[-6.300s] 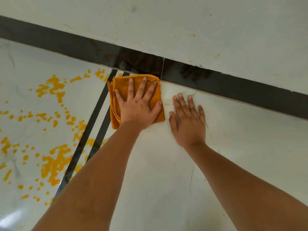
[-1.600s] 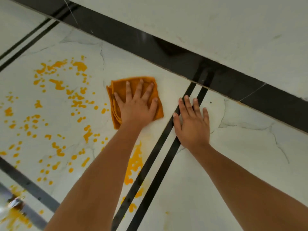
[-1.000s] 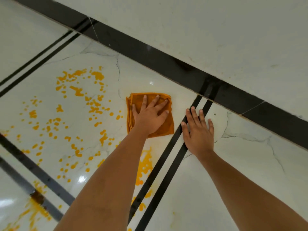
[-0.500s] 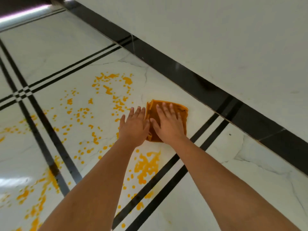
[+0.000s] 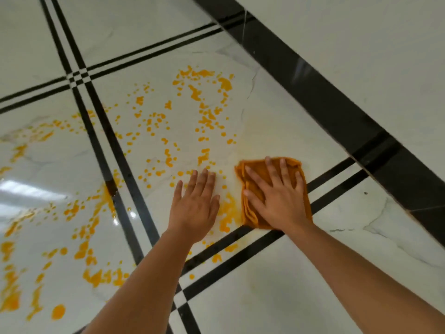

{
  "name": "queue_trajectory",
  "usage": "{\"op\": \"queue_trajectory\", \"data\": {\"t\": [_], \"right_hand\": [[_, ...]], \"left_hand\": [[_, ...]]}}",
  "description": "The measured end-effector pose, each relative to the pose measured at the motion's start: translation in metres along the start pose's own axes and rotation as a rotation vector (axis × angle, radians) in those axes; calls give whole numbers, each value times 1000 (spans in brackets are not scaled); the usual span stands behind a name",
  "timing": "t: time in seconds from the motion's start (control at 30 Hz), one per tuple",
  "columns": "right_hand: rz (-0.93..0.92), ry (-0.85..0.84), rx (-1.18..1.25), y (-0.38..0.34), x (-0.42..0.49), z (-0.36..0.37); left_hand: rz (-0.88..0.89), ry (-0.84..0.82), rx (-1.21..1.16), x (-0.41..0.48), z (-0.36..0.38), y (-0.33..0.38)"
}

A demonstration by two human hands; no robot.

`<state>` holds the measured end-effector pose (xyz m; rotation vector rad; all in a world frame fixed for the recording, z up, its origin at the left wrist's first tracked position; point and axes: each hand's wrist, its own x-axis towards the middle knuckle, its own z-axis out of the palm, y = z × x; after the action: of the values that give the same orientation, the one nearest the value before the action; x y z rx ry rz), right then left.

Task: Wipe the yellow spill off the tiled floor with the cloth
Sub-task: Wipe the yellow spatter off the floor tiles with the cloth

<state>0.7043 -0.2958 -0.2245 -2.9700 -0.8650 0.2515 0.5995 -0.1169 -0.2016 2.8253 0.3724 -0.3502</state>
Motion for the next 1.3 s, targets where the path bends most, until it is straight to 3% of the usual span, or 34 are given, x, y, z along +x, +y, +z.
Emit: {"op": "queue_trajectory", "data": {"t": [0.1, 0.2, 0.27, 0.4, 0.5, 0.6, 0.77, 0.93, 1.0, 1.1, 1.17, 1.3], "right_hand": [[112, -17, 46, -25, 8, -4], [-156, 57, -27, -25, -44, 12], [-235, 14, -57, -5, -47, 9], [34, -28, 35, -40, -8, 1], [-243, 56, -12, -65, -51, 17], [-464, 12, -64, -25, -61, 15], [-100, 38, -1, -48, -40, 9], [-523, 23, -75, -44, -80, 21], [-478, 33, -84, -31, -69, 19], [-170, 15, -51, -49, -49, 15], [-87, 38, -34, -84, -62, 19], [-431, -6, -112, -74, -115, 29]], "left_hand": [[-12, 21, -31, -17, 18, 3], [-56, 61, -24, -37, 26, 1], [-82, 64, -39, -49, 30, 0], [-160, 83, -78, -71, 30, -2], [-238, 108, -89, -86, 27, -10], [-296, 111, -114, -108, 26, -11], [-341, 79, -80, -131, 39, -7], [-323, 142, -95, -137, 53, -16], [-296, 141, -85, -142, 56, -16], [-262, 140, -84, -148, 60, -21], [-229, 171, -104, -150, 61, -29], [-232, 196, -115, -159, 64, -37]]}}
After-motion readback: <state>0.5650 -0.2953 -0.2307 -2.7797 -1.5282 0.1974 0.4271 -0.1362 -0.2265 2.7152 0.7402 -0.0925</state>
